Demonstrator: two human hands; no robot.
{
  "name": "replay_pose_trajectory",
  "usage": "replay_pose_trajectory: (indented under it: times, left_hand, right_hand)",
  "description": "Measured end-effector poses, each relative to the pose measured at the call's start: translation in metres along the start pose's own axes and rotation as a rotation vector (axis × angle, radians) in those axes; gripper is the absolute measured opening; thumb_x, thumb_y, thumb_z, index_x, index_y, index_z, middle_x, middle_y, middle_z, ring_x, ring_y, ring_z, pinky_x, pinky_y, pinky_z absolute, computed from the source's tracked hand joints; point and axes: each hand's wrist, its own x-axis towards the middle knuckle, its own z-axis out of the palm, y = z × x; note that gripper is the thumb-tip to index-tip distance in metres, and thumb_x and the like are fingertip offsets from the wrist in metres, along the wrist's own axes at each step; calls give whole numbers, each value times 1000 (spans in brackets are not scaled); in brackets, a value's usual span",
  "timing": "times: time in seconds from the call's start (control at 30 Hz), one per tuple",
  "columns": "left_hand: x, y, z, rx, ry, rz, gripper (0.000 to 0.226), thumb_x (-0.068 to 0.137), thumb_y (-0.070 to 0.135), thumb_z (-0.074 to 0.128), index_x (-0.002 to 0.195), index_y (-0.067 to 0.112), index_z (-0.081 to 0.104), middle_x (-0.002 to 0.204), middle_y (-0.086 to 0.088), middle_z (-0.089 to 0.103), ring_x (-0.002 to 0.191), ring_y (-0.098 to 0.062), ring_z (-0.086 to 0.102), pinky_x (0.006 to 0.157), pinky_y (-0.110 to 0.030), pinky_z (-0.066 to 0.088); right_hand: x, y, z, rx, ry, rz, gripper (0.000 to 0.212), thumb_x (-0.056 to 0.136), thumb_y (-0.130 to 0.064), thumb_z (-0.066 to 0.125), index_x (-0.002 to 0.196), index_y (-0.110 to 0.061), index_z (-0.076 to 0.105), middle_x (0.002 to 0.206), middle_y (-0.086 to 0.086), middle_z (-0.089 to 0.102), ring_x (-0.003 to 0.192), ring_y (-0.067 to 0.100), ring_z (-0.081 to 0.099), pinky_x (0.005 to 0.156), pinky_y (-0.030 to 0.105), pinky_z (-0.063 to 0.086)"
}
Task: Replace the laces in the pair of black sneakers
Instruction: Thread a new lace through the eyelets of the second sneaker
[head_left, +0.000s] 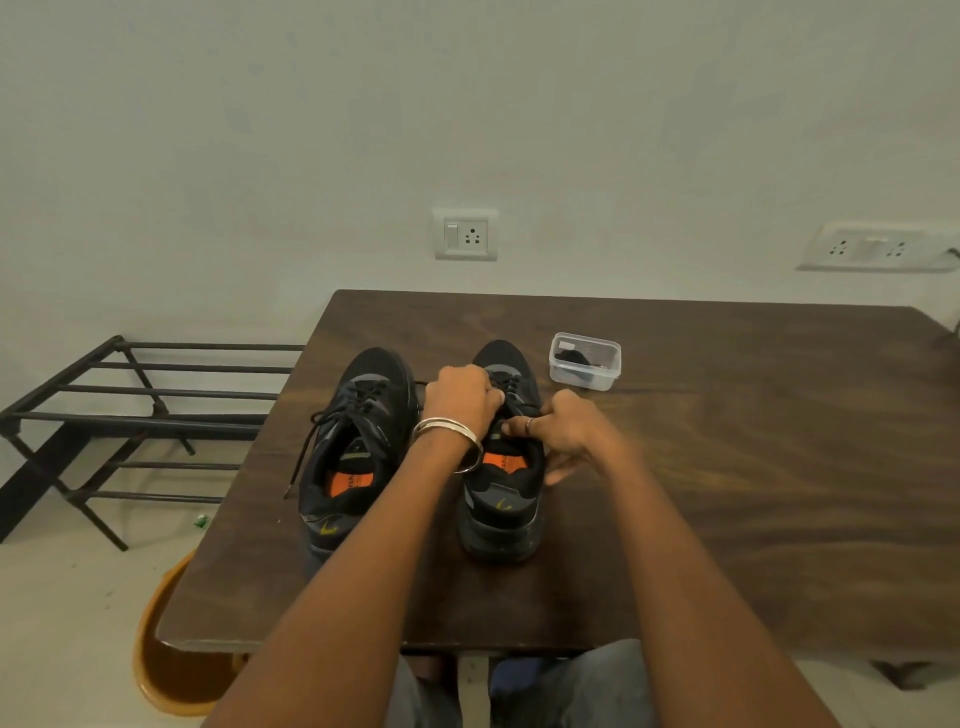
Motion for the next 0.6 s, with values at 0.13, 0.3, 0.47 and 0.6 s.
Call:
replay_pose_trajectory:
  times: [0.13,0.3,0.47,0.6]
  left_hand:
    - [5,-15,-1,-511,-45,-193,30,86,22,49,69,-1,58,79,-24,64,80,-41,66,72,-49,57]
    - [1,-19,0,-1019,-28,-459,28,96,9,40,71,2,50,81,-18,58,78,-30,63,76,-47,58]
    - [7,-23,3,-614,66,-324,22,95,14,50,80,3,62,96,-18,67,85,-30,67,76,-44,58]
    - [4,-21,-3,-161,77,9,23,88,33,62,109,28,68,108,2,68,100,-20,62,89,-45,51]
  right_hand:
    - [-1,2,-1,88,-30,-19,21,88,-27,74,88,-7,65,92,16,71,76,32,72,63,45,62]
    - [-4,-1,0,94,-37,-15,21,87,-25,75,88,-7,64,85,11,68,71,29,71,60,42,62]
    - [1,1,0,49,-31,-16,32,87,-28,75,102,-1,66,98,19,70,74,35,73,63,44,62]
    - [1,0,-1,11,-42,-20,33,88,-29,74,101,-1,64,93,20,71,73,36,73,67,44,63]
